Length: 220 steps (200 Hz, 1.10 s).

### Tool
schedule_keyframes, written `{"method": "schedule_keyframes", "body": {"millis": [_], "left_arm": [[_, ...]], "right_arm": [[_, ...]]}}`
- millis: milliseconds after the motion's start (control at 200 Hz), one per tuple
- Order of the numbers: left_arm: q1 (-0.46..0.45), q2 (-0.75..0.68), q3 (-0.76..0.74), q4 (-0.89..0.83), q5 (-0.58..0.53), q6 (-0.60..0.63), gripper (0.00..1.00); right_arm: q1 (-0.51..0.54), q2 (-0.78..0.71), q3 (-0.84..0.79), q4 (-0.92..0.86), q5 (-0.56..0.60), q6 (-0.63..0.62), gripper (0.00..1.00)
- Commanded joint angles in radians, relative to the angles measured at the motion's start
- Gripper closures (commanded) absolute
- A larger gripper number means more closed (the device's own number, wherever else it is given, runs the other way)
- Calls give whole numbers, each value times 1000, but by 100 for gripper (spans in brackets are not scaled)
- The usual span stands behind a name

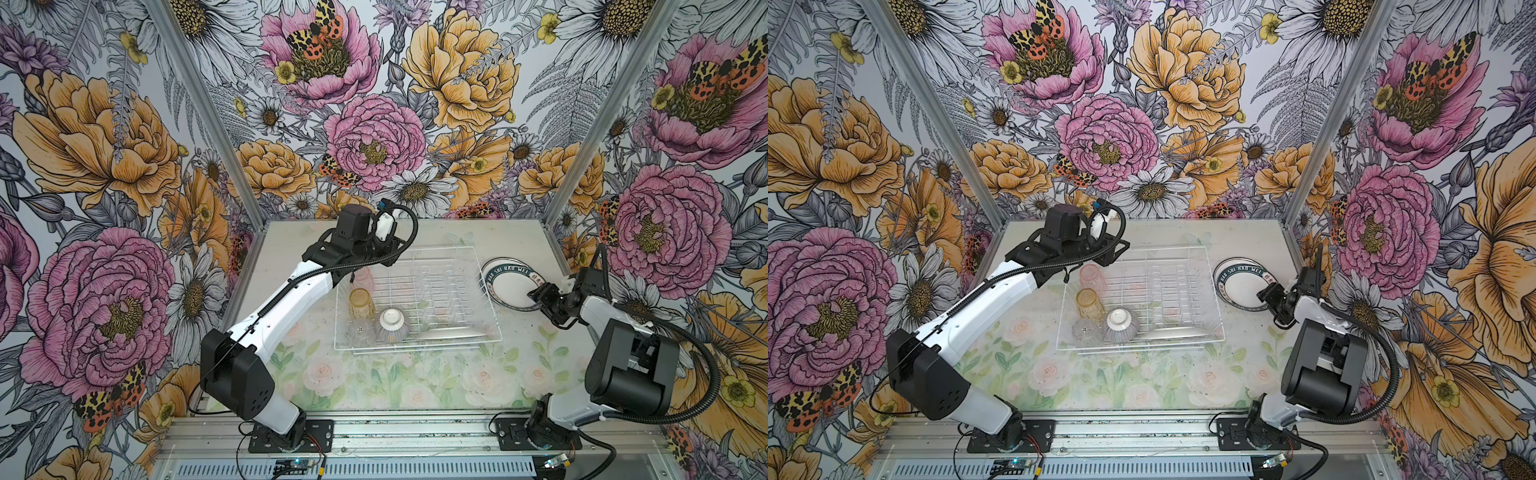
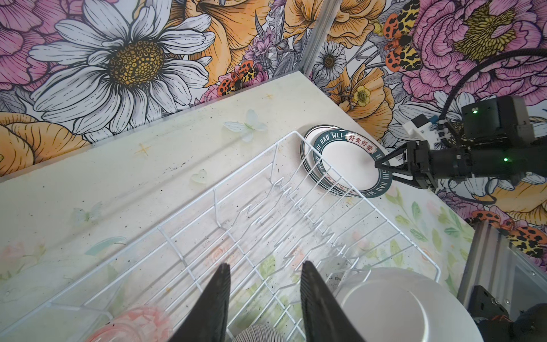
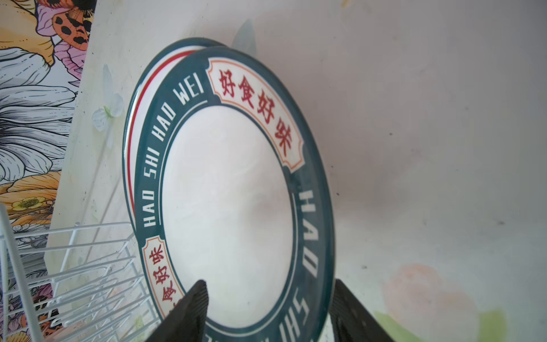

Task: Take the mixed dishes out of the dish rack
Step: 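Carry the green-rimmed plate with the right gripper and lower it onto the stack, then open the right gripper to release the plate while the left gripper moves over the rack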

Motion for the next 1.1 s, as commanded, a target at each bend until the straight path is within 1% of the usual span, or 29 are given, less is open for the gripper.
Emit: {"method": "schedule_keyframes", "body": {"millis": [0, 250, 450, 1096], "left_arm": [[12, 11, 8, 0, 23, 21, 60], [13, 23, 11, -4, 34, 28, 60], [12, 23, 5, -8, 35, 32, 60], [9, 19, -3, -28, 48, 42, 60]], "right_arm": [[4, 30, 43, -23, 45, -31, 32], [36, 80, 88, -22, 71, -22, 29], [70, 120, 126, -20, 93, -13, 28], [126, 239, 212, -18, 152, 3, 24]]}}
